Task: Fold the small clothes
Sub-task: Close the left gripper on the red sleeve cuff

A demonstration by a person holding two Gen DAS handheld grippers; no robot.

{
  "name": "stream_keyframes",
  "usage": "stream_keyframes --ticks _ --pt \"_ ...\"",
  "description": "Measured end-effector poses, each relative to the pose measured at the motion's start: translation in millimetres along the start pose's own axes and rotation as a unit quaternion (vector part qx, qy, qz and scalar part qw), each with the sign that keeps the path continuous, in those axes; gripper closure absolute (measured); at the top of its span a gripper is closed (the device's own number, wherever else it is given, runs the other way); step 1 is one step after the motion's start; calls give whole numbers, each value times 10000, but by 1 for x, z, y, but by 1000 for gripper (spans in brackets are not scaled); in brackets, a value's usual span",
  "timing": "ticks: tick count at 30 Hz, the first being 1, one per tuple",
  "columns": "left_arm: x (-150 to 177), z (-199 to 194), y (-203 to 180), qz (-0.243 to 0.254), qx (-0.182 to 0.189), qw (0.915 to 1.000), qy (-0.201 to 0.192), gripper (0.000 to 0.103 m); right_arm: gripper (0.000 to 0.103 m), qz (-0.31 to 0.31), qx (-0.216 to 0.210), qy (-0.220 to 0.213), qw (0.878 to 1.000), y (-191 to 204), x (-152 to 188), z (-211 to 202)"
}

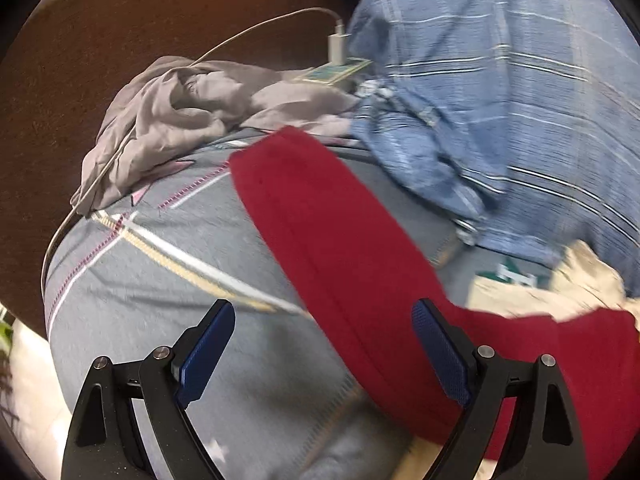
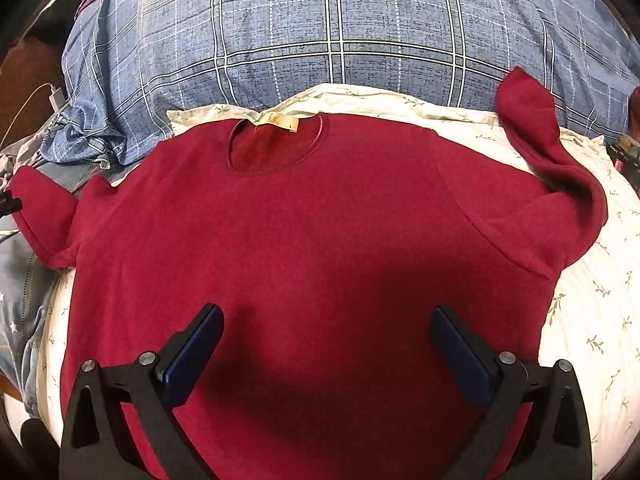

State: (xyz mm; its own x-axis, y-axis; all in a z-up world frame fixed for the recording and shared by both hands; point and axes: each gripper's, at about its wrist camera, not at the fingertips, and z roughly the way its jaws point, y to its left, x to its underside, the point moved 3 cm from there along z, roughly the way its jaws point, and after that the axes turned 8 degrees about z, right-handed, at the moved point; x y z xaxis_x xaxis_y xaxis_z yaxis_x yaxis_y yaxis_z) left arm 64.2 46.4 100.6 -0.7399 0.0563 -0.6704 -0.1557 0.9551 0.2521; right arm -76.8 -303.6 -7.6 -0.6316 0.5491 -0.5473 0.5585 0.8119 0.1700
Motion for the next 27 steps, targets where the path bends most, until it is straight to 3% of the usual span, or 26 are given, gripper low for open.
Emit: stream_keyframes --ticks 5,8,10,12,14,15,16,18,23,27 --pt "-24 41 5 -31 -447 9990 53 17 0 -34 6 27 10000 1 1 1" --pt "-32 62 8 -153 -519 9984 133 21 0 -73 18 47 10000 1 2 2" --pt "-38 69 5 -20 -708 9975 11 24 0 -57 14 63 10000 0 2 2" --pt "-41 75 0 174 -795 9967 -22 35 0 -48 20 65 10000 0 2 2" --pt "-43 75 -2 202 -734 9970 -140 76 0 -55 34 58 10000 1 2 2" --pt "-44 74 -3 156 -566 9982 -116 90 0 -56 40 55 10000 1 3 2" --pt "-44 74 -4 69 -279 9996 -18 95 0 -57 40 52 10000 1 3 2" --pt "-43 67 -6 -30 9 10000 0 95 0 -51 33 46 10000 1 4 2" --pt "-36 16 -36 243 564 9972 -435 96 0 26 -48 33 10000 -3 4 -3" --pt "-26 -43 -78 505 1326 9869 -763 96 0 183 -101 -30 9998 -13 1 -11"
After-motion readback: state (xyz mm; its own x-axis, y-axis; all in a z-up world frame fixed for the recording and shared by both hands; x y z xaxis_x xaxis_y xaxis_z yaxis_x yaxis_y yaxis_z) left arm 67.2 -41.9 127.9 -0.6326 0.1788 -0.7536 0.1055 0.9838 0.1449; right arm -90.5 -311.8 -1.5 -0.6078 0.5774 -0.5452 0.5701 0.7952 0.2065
